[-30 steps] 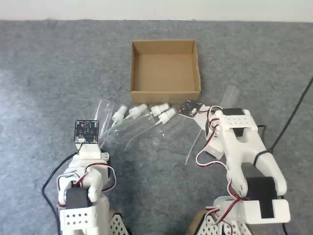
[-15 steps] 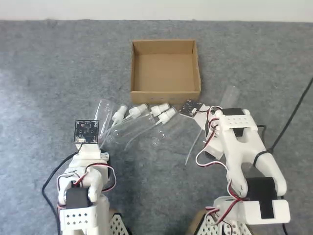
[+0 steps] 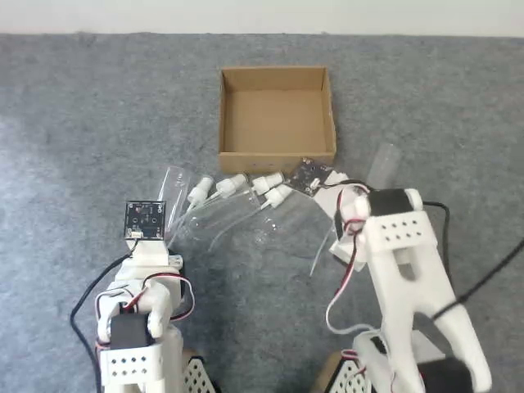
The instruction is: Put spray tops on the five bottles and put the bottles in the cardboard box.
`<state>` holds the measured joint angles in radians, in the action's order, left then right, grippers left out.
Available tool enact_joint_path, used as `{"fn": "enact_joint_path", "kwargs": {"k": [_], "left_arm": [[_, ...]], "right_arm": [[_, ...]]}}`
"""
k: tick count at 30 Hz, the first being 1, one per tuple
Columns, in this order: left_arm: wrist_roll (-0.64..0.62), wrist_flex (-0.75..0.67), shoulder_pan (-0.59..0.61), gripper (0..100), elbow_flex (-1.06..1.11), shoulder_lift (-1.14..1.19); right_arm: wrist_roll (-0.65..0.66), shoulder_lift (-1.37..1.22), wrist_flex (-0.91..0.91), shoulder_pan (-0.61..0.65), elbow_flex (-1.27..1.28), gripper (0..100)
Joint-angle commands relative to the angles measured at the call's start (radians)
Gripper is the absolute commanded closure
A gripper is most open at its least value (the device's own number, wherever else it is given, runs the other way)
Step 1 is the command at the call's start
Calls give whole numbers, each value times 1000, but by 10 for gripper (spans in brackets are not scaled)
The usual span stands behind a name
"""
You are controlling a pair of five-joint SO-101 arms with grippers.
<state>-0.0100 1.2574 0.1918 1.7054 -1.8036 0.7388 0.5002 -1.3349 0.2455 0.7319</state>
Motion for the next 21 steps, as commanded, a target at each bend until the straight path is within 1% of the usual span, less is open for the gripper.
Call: {"fn": "enact_joint_path", "kwargs": {"k": [1, 4, 7, 12, 18, 21], "left_arm": [[2, 5, 3, 976, -21, -18], [2, 5, 3, 976, -21, -18], [2, 5, 3, 976, -21, -18], [2, 5, 3, 976, -21, -18], [2, 5, 3, 976, -21, -18], [2, 5, 3, 976, -21, -18]], "right_arm": [[-152, 117, -22, 56, -25, 901], [-278, 163, -18, 102, -25, 901], [-364, 199, -16, 145, -25, 901], [-473, 229, -16, 182, -25, 901], [-589, 239, -16, 182, -25, 899], [-621, 239, 7, 182, -21, 898]]}}
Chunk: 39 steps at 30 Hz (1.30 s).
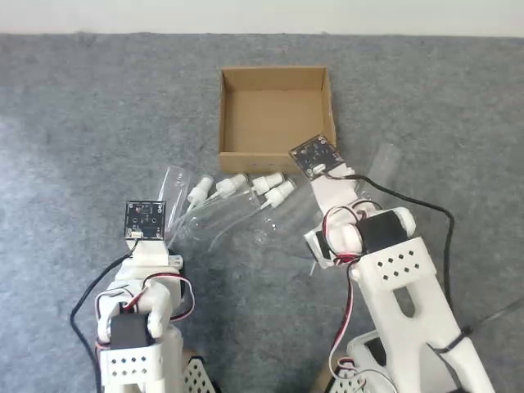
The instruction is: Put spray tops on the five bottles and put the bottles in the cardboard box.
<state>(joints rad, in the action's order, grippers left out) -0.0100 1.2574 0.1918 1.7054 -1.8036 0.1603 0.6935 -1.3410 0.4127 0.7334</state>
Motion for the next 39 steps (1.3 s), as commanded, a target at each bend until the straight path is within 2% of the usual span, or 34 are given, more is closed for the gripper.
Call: {"fn": "enact_joint_path", "kwargs": {"k": [1, 9, 16, 29, 37, 39], "left_arm": [[2, 5, 3, 976, -21, -18], [2, 5, 3, 976, -21, -18], [2, 5, 3, 976, -21, -18], [2, 5, 3, 976, -21, -18], [2, 5, 3, 976, -21, -18], [2, 5, 3, 976, -21, -18]], "right_arm": [[-49, 45, 25, 15, -23, 898], [-54, 45, 122, 18, -23, 901], [-55, 68, 116, 68, -26, 901], [-110, 432, -19, 62, -21, 901], [-115, 602, 2, 61, 8, 901], [-157, 648, 45, 61, 63, 901]]}}
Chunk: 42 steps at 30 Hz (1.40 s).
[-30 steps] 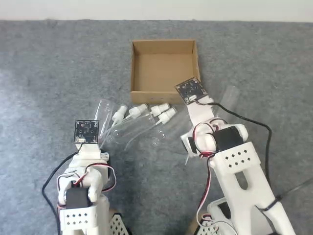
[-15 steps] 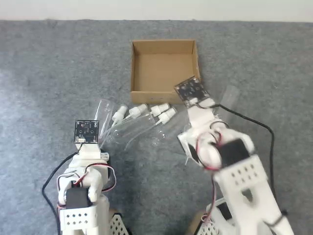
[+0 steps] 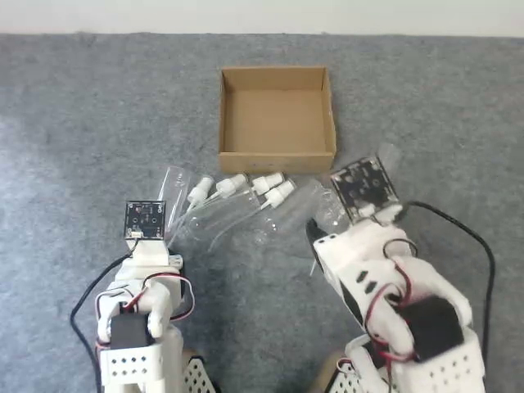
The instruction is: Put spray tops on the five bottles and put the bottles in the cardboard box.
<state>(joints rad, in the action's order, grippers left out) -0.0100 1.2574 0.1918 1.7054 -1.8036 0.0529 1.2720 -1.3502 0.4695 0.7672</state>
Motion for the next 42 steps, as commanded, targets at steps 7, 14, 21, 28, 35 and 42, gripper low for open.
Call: {"fn": "enact_joint_path", "kwargs": {"k": [7, 14, 21, 28, 35, 42], "left_arm": [[2, 5, 3, 976, -21, -18], [2, 5, 0, 976, -21, -18], [2, 5, -117, 975, -21, -18], [2, 5, -212, 975, -21, -18], [5, 8, -245, 975, -36, -20], [6, 55, -166, 976, -193, -20]], "right_arm": [[-95, 251, 173, -74, 222, 901], [-97, 389, 232, -94, 325, 901], [-97, 481, 331, -91, 453, 901], [-98, 544, 371, -91, 526, 901], [-153, 544, 371, -96, 555, 901], [-230, 544, 371, -97, 563, 901]]}}
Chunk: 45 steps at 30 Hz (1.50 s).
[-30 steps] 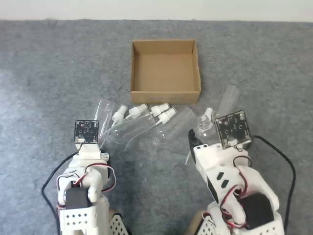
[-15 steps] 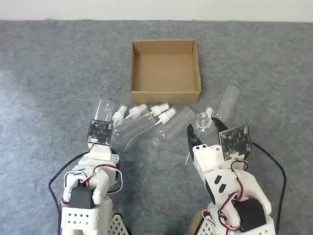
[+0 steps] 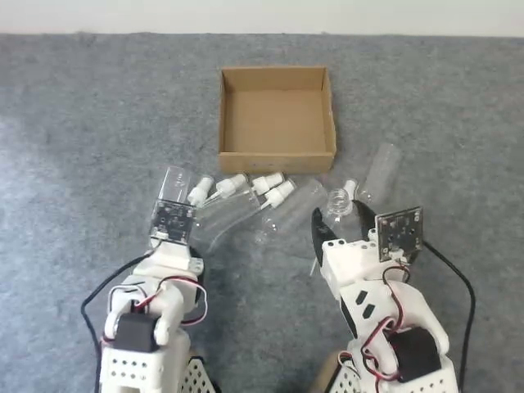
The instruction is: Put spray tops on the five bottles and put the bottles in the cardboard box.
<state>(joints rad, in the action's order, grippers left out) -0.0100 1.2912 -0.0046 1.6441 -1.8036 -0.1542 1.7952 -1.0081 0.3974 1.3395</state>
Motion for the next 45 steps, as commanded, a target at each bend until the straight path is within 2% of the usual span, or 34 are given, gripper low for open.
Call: {"fn": "enact_joint_path", "kwargs": {"k": [1, 7, 9, 16, 21, 28, 40, 45], "left_arm": [[5, 21, 43, 976, -148, -20], [5, 8, 55, 976, -226, -20], [2, -35, 57, 977, -266, -20], [12, -78, 130, 974, -478, -20], [187, -72, 143, 973, -582, -17], [196, -69, 143, 930, -631, 5], [196, 74, 137, 924, -966, 499], [241, 109, 141, 921, -1041, 669]], "right_arm": [[-23, 21, 28, -25, -9, 901], [-25, 21, 68, -22, 31, 900], [-25, 21, 105, -25, 52, 901], [-25, 21, 120, -22, 69, 901], [-25, 21, 120, -24, 71, 901], [-25, 21, 119, -24, 72, 901], [-20, 21, 119, -19, 72, 901], [-18, 21, 119, -19, 74, 901]]}}
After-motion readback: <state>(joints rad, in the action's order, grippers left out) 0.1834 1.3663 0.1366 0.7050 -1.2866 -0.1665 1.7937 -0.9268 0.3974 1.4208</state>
